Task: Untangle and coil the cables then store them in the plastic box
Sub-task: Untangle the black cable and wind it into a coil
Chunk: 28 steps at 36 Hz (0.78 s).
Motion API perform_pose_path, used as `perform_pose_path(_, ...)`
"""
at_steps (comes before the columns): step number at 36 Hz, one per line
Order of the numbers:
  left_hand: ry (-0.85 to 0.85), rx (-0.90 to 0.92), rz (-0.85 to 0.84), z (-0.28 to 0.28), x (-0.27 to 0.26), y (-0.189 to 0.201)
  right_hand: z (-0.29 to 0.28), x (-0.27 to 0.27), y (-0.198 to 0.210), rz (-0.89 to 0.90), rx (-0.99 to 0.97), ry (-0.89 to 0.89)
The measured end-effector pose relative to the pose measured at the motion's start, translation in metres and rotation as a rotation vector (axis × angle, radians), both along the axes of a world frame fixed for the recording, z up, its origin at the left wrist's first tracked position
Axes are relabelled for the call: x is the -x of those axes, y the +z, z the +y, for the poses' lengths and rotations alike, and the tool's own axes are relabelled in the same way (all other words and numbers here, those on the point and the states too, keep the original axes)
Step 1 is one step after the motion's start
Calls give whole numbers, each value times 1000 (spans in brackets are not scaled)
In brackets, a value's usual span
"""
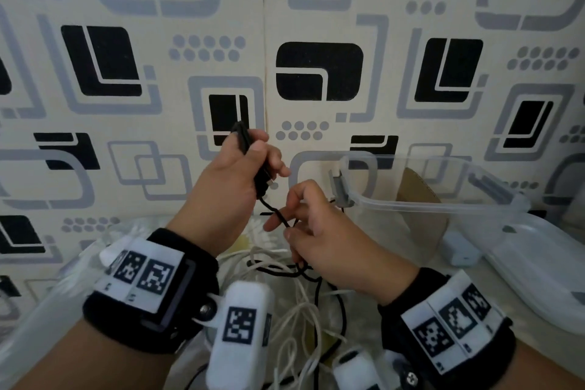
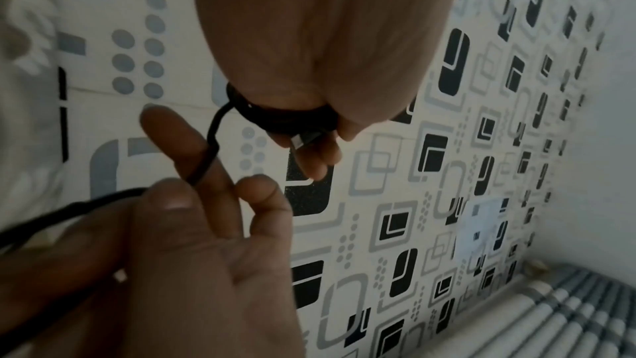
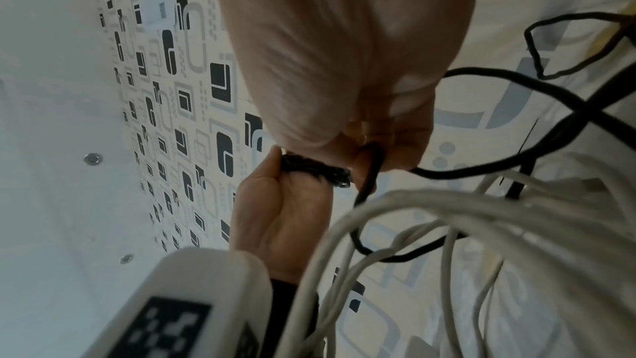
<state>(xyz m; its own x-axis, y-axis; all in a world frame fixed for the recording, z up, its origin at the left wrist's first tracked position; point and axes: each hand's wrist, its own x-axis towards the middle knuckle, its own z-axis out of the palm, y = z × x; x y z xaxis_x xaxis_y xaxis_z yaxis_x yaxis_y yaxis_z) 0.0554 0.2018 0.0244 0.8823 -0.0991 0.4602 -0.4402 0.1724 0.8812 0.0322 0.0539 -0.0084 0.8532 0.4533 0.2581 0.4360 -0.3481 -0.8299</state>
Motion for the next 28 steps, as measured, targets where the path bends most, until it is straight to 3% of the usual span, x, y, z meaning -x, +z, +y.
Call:
perform_pose_path(7, 92, -403, -9, 0, 4, -4, 0, 1, 4, 57, -19, 56)
perform_pose_path(16, 137, -909, -67, -1, 3, -9, -1, -2, 4, 47, -71, -96)
perform_pose_path(22, 110, -1144, -128, -4, 6, -13, 1, -4, 2, 26, -14, -176)
perform_pose_path(28, 57, -1226, -81, 0, 11, -3, -5, -7, 2, 87, -52, -155)
